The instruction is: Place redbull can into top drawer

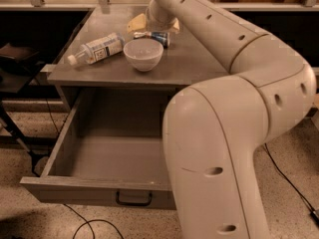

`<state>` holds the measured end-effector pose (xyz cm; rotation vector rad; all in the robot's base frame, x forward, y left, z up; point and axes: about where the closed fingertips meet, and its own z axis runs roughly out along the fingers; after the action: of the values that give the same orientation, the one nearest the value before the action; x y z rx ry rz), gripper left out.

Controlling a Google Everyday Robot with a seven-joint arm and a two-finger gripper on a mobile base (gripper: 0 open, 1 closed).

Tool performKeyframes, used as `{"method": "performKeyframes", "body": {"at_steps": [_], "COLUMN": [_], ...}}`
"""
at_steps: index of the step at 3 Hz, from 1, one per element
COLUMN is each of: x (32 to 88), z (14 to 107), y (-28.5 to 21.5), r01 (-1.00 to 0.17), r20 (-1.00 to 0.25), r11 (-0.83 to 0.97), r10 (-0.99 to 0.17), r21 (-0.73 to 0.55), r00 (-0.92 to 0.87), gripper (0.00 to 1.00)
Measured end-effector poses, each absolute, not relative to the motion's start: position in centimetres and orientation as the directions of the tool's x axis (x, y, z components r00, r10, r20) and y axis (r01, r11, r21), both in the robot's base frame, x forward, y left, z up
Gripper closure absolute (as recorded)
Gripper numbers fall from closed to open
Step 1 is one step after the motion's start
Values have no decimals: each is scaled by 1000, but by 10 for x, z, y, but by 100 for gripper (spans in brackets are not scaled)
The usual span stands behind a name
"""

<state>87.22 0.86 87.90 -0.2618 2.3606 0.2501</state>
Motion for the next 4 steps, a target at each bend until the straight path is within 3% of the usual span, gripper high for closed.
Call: {"method": "performKeyframes", "body": {"at_steps": [4], "x": [898], "z": [847], "y": [23], "r01": [-291], "r20": [-635], "r11": [953], "r10": [-170], "r21": [90], "r00": [-754], "gripper": [0]}}
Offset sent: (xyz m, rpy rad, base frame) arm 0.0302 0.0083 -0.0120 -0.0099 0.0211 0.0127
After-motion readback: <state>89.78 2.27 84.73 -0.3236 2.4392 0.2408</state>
